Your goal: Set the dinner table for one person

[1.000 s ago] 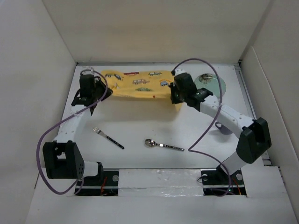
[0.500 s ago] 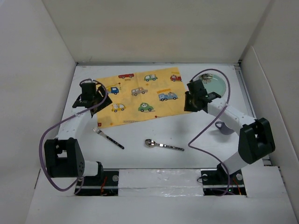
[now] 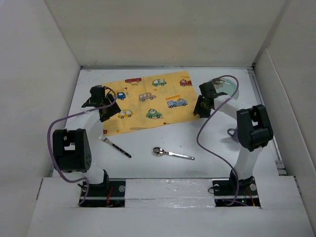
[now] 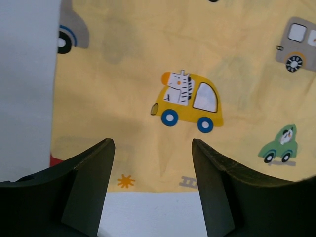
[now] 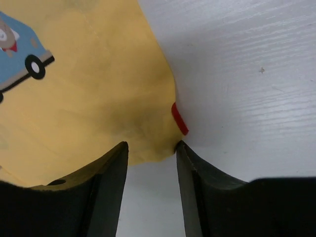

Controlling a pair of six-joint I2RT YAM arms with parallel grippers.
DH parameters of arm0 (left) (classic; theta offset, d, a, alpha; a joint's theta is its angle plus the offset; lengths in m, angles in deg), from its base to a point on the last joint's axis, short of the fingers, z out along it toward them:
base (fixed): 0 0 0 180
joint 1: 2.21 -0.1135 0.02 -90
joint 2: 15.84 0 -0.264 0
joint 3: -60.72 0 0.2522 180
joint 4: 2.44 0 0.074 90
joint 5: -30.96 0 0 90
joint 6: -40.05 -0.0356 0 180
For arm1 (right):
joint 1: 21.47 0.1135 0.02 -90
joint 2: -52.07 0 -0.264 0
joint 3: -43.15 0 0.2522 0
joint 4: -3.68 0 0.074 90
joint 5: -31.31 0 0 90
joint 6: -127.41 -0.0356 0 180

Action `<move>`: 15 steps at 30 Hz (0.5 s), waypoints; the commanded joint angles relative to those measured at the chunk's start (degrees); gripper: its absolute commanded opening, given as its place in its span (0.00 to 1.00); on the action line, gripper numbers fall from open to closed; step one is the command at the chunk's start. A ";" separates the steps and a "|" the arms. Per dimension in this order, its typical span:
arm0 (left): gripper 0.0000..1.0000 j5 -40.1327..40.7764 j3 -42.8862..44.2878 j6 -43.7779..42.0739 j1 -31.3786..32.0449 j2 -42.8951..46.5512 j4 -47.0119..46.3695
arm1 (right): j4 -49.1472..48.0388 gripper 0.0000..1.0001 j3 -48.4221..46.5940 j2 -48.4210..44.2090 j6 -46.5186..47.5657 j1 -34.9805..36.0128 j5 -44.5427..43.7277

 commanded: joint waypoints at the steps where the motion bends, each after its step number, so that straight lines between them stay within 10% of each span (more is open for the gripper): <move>1: 0.61 -4.83 2.50 -0.33 0.43 1.65 -2.59 | 1.16 0.44 -3.28 1.63 -2.25 -1.00 0.30; 6: 0.59 -6.77 4.52 -0.42 0.43 2.36 -2.51 | 4.32 0.00 -4.87 3.13 -2.78 -1.53 -0.05; 15: 0.59 -8.61 4.88 -0.33 0.43 3.33 -1.37 | 4.49 0.00 7.25 -10.05 -2.69 -2.58 -0.68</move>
